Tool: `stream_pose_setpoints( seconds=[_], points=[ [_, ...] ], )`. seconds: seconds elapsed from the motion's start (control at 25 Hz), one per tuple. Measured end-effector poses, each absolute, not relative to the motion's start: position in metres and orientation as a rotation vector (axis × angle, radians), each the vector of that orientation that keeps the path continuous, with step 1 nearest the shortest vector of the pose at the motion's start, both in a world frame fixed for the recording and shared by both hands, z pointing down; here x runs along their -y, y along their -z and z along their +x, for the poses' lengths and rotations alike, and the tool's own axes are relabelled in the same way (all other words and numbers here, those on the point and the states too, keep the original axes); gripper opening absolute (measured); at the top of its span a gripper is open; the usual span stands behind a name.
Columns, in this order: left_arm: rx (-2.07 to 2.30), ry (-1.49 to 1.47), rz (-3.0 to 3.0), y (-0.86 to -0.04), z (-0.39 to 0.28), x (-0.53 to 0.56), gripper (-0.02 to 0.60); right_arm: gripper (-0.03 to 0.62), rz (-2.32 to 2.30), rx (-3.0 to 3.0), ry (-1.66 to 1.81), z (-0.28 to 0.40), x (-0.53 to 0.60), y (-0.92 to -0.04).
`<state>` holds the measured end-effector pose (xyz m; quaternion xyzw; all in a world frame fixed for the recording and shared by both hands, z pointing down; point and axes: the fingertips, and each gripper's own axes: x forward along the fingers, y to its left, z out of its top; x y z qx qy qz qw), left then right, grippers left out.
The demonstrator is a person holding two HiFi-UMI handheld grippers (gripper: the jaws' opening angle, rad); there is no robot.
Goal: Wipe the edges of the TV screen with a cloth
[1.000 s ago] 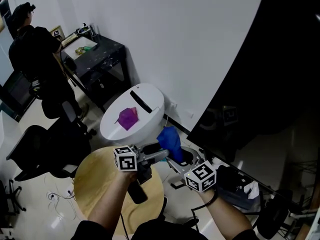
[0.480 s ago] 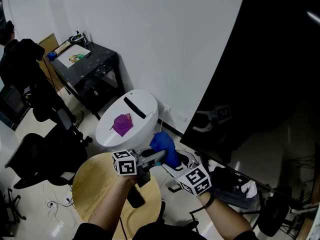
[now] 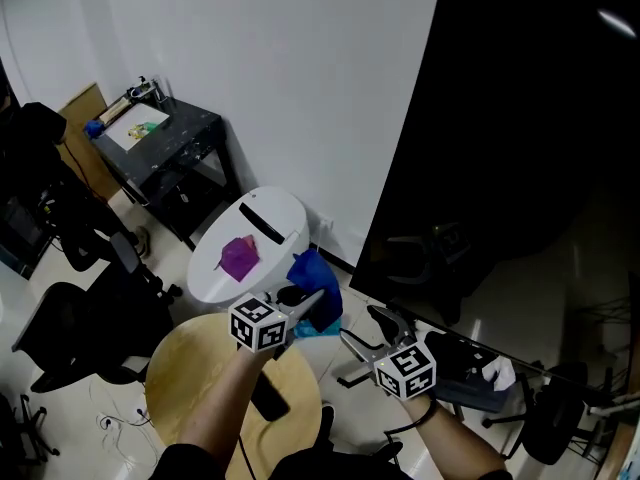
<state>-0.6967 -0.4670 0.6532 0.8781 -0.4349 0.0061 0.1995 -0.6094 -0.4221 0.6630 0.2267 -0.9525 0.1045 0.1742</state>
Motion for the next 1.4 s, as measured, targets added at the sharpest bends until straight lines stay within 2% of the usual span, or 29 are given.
stream_pose_setpoints(
  seconds=[0.52,0.84,1.04,1.4],
  points=[
    [1.177,-0.454,2.645,-0.65,-0.666,0.504,0.094,0.322,0.898,2.734,-0.339,-0.527,0.423,-0.631],
    [1.203,-0.708,2.836,-0.595,-0.652,0.509,0.091,0.322,0.95,2.765,-0.288,-0.501,0.425,-0.603],
    [1.271,-0.664,2.858,-0.558,-0.65,0.505,0.083,0.322,0.975,2.809,-0.22,-0.49,0.426,-0.57],
    [1.359,-0.399,2.87,-0.484,-0.66,0.498,0.077,0.322,0.978,2.894,-0.078,-0.479,0.423,-0.507]
  ],
)
